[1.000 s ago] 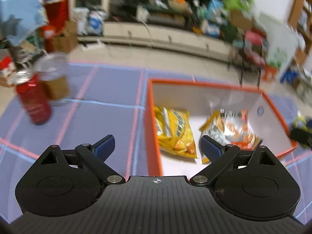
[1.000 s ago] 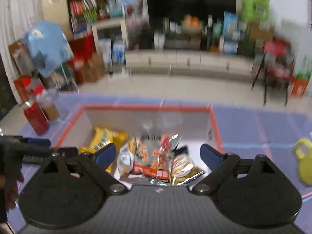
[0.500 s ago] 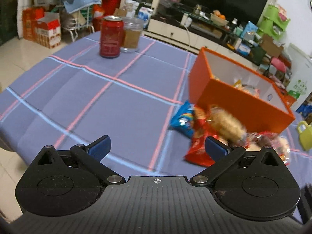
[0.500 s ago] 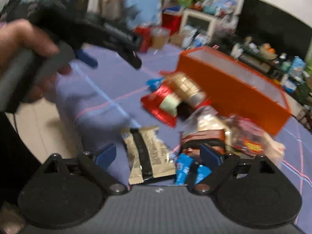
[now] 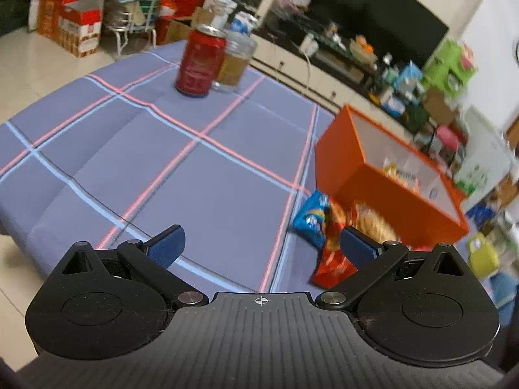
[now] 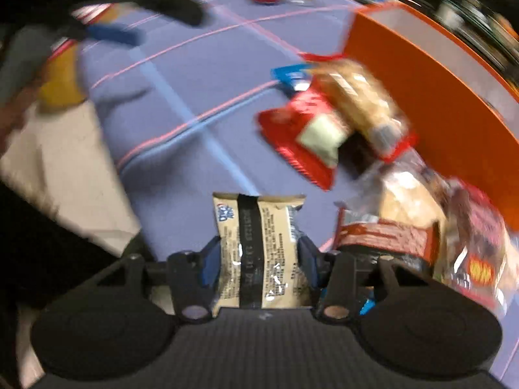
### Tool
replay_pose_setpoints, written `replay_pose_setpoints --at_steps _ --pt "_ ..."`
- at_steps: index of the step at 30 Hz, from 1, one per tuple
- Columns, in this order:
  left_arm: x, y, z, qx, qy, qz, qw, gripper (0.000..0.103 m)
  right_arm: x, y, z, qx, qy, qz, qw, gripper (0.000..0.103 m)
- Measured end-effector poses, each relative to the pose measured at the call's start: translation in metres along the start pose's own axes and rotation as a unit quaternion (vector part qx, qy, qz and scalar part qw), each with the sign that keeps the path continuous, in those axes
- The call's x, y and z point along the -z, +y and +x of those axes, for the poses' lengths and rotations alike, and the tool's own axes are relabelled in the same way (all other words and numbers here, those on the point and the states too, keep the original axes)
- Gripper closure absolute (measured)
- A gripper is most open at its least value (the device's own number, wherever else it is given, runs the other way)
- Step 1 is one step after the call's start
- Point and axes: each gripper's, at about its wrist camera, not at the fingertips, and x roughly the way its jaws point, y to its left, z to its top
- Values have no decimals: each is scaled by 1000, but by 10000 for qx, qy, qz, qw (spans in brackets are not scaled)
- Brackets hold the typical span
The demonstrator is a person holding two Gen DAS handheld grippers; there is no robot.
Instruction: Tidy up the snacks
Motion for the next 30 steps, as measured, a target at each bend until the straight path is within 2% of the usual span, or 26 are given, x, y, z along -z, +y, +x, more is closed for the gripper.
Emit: replay_pose_setpoints --at_steps 2,4,5,7,8,9,11,12,13,15,17,20,23,26,30 --pt "-1 2 -4 -21 -81 -13 10000 17 -5 -1 7 351 -142 905 9952 53" --pt "0 3 -5 -70 -77 56 9999 17 -12 9 15 644 -397 1523 9854 50" --pt "1 3 -4 -107 -58 95 9999 17 -16 17 18 687 -495 1659 9825 48" --pt "3 3 -2 -174 -10 143 9997 17 -22 33 22 780 -565 1775 9794 33" --pt "4 2 -1 -207 22 155 9997 17 -21 37 18 758 -654 1844 9777 33" --pt "5 1 0 -234 41 167 9996 17 -15 39 8 716 -873 1925 9748 33" --pt "8 -2 3 -267 88 237 9993 17 3 38 -23 957 -1388 2040 9643 28" --pt "10 -5 4 -282 103 281 9992 17 18 37 -40 1241 -1660 2065 9562 21" --pt "13 -9 4 -291 110 334 9990 17 37 35 -55 1614 -1885 2085 9460 18" --pt "19 -20 7 -282 148 530 9981 17 71 30 -70 2065 -2076 2209 9303 18" --pt "28 -33 11 -282 211 794 9962 17 95 21 -67 1935 -1931 2325 9334 18" --pt "45 -51 17 -351 272 1156 9923 17 108 22 -49 1853 -1777 2359 9373 18" --pt "60 -64 27 -433 396 1404 9884 17 106 15 -39 1726 -1729 2376 9401 18" --pt "69 -76 36 -477 496 1596 9848 17 101 4 -24 1739 -1503 2417 9427 18" --pt "84 -88 42 -493 534 1942 9783 18 104 -11 -20 1608 -1424 2672 9394 18"
